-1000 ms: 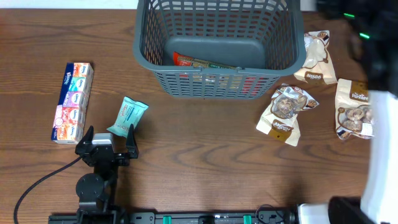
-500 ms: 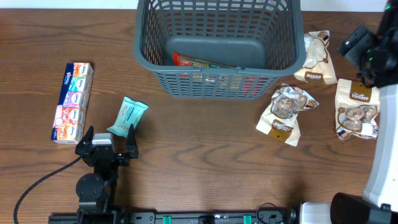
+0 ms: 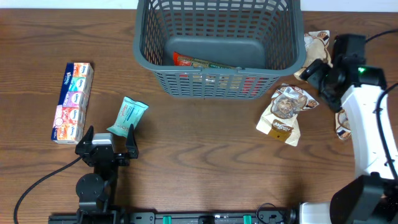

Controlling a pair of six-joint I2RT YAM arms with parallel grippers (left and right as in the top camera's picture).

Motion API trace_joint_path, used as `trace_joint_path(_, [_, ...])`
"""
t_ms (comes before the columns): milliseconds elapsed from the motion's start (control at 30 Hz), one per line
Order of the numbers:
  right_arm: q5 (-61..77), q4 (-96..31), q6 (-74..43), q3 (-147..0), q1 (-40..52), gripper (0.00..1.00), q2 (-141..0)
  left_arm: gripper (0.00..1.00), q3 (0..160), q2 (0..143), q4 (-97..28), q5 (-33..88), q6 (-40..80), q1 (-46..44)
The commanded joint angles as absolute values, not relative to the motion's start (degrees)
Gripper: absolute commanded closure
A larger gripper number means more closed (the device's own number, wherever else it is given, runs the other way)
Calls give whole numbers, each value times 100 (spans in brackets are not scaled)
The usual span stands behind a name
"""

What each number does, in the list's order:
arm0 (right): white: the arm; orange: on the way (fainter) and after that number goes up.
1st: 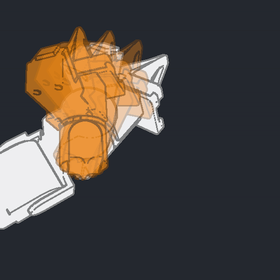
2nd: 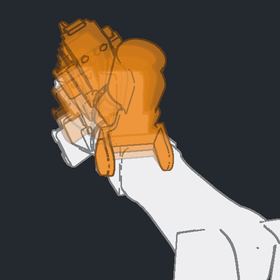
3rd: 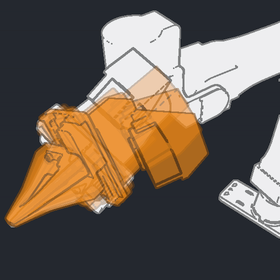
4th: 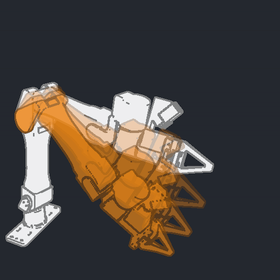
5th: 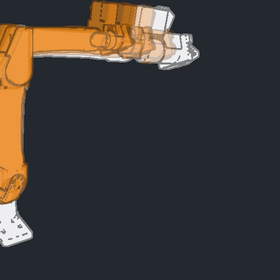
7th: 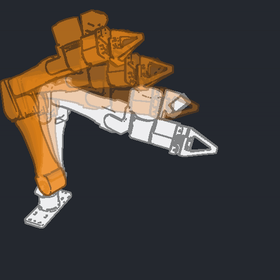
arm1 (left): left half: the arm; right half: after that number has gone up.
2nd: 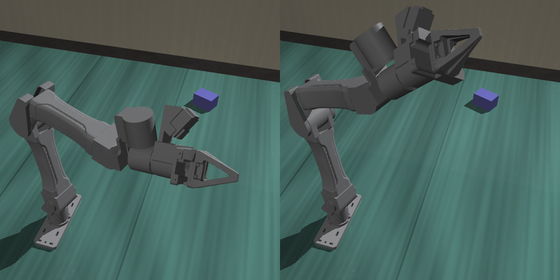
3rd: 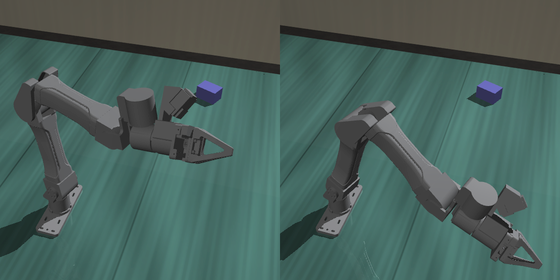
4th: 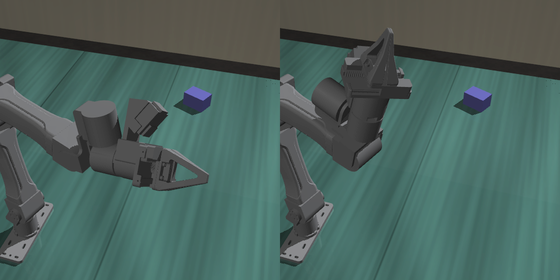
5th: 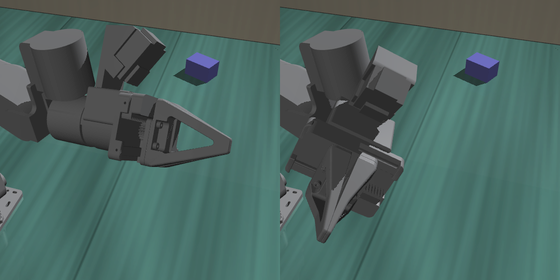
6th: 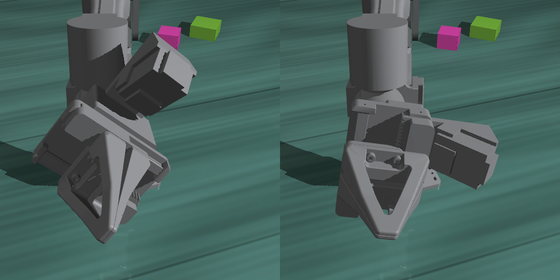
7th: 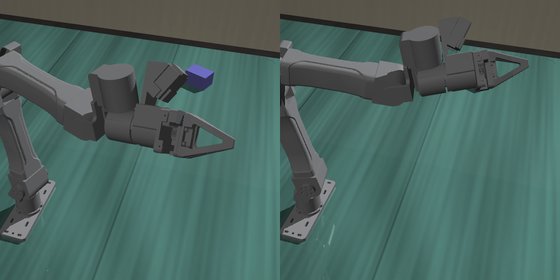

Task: Pack container
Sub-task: 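Move the right gripper to the PanTree pouch beside the basket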

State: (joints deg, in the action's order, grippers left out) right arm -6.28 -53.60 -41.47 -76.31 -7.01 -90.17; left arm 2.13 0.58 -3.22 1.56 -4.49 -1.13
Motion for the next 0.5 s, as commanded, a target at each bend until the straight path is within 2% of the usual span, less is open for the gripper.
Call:
trace_joint_path(0, [-552,-5196,-4217,-7288,-655,5,-9032,1,32,19,-397,255,-419,-104])
trace_joint_path(467, [-163,-3717,-4193,-5940,-624,8,-9035,1,32,19,-397,255,-419,-104])
